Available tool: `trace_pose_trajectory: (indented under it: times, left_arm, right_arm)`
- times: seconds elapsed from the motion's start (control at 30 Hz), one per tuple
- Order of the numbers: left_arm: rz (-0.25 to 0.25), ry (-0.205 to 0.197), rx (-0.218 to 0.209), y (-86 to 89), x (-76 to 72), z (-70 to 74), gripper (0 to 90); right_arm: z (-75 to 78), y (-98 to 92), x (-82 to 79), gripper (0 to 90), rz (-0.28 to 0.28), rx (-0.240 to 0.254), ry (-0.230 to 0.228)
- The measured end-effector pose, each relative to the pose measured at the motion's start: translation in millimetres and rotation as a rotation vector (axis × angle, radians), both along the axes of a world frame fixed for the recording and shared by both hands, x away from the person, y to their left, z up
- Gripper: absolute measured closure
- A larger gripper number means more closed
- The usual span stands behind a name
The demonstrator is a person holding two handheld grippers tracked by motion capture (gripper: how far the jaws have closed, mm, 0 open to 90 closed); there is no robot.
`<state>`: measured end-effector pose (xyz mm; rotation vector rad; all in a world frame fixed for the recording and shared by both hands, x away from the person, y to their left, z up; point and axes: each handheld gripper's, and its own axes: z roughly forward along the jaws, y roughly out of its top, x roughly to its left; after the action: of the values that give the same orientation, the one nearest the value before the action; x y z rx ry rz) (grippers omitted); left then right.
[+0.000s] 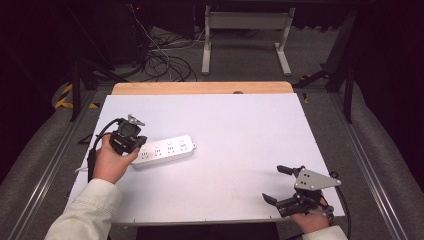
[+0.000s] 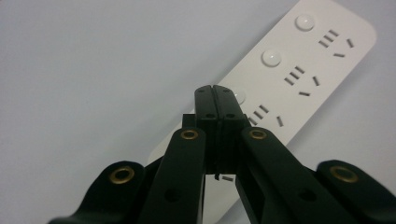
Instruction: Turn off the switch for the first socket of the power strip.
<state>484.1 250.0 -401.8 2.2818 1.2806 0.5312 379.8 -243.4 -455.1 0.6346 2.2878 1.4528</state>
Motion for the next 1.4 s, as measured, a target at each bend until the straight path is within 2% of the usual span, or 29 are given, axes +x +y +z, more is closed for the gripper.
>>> trace_pose_trajectory:
  times: [0.1,0.27,0.37,0.43,0.5,0.57,0.6,0.7,0.73,0.8,0.97,1.13,1.27,1.4]
  left_arm:
    - [0.003,0.003,0.017,-2.1,0.9,1.5,90.0]
    - [-0.004,-0.013,0.008,-3.4,-1.1,7.8,90.0]
    - [-0.007,-0.031,-0.01,-3.1,-4.1,12.3,90.0]
    - [-0.012,-0.033,-0.045,-2.8,-5.5,13.7,89.6]
    - [-0.036,-0.046,-0.073,-3.8,-7.2,15.1,74.2]
    - [-0.036,-0.064,-0.076,-5.4,-10.9,18.1,64.4]
    - [-0.044,-0.085,-0.084,-5.5,-13.2,20.0,64.4]
    - [-0.07,-0.103,-0.136,-3.4,-19.0,27.2,51.9]
    - [-0.083,-0.123,-0.159,-2.1,-22.1,29.9,49.7]
    - [-0.1,-0.153,-0.176,-0.8,-27.2,33.6,43.8]
    - [-0.141,-0.205,-0.199,-1.8,-41.1,39.8,35.7]
    - [-0.178,-0.263,-0.241,-2.6,-56.9,46.4,31.5]
    - [-0.207,-0.309,-0.259,-3.2,-68.8,50.1,29.3]
    - [-0.226,-0.355,-0.315,-3.1,-81.3,52.0,25.3]
  right_arm:
    - [0.1,-1.6,-0.2,1.8,-0.003,0.007,-0.001]
    - [0.0,-1.7,0.3,1.8,-0.005,0.007,0.001]
    - [-0.4,-1.1,0.6,1.8,-0.003,0.007,0.003]
    - [-0.5,-1.2,0.6,1.8,-0.004,0.006,0.004]
    - [-0.3,-1.4,0.9,1.8,-0.003,0.008,0.003]
    - [-0.3,-0.4,0.7,1.8,0.001,0.003,0.003]
    - [-0.3,-0.4,0.7,1.8,0.001,0.003,0.003]
    - [0.1,-0.7,-0.6,1.8,-0.002,0.003,0.001]
    - [0.0,-1.2,-0.5,1.8,-0.003,0.007,-0.001]
    - [0.2,-2.1,-0.7,1.8,-0.004,0.005,-0.001]
    - [0.4,-1.8,-0.5,1.8,-0.002,0.006,-0.003]
    - [0.6,-1.6,-1.0,1.8,-0.003,0.009,-0.003]
    - [0.8,-1.1,-1.5,1.7,-0.003,0.009,-0.005]
    - [0.9,-1.2,-1.7,1.7,-0.002,0.01,-0.006]
